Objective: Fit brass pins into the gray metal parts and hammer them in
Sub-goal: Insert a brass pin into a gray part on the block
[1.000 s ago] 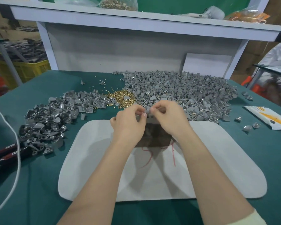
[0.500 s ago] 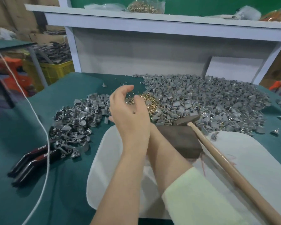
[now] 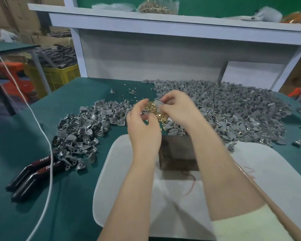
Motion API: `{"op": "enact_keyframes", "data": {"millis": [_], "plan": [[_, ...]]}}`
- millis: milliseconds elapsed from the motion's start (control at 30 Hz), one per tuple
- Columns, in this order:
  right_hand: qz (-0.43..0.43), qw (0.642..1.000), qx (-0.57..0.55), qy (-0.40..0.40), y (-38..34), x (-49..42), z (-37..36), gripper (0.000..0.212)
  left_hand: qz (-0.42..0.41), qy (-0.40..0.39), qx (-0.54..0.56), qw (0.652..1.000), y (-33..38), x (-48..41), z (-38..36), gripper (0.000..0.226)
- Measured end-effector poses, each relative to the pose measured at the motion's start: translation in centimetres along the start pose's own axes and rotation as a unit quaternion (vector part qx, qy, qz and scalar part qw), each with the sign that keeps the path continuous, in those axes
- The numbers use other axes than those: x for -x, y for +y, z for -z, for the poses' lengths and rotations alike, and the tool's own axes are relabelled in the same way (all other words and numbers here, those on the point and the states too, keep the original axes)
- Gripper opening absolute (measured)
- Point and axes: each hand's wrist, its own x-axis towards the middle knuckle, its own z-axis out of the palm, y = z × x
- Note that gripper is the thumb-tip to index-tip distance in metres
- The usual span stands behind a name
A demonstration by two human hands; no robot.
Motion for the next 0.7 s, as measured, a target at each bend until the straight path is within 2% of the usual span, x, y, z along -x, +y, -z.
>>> {"op": "enact_keyframes", "data": {"millis": [67, 167, 367, 433, 567, 700], "plan": [[0.021, 1.0, 0.004, 0.001, 0.7, 1.6, 2.8, 0.008, 0.024, -0.061, -0.005, 0.998, -0.3, 0.3, -0.5, 0.022], [0.065, 0.998, 0.009, -0.023, 1.5, 4.0, 4.9, 0.011, 0.04, -0.117, -0.001, 0.992, -0.3, 0.9, -1.0, 0.014], [0.052, 0.998, 0.041, -0.011, 3.3, 6.3, 6.1, 0.029, -0.013, -0.201, -0.06, 0.978, -0.4, 1.6, -1.7, 0.016], [0.038, 0.999, 0.023, -0.005, 3.9, 6.8, 6.3, 0.031, -0.018, -0.215, -0.072, 0.974, -0.5, 1.6, -1.8, 0.012], [0.018, 1.0, -0.006, 0.009, 4.7, 7.1, 6.3, 0.029, -0.018, -0.202, -0.1, 0.974, -0.8, 1.7, -1.9, 0.021], [0.016, 1.0, 0.014, 0.004, 4.4, 6.6, 6.0, 0.018, -0.026, -0.196, -0.111, 0.974, -1.0, 1.6, -2.0, 0.014]]}}
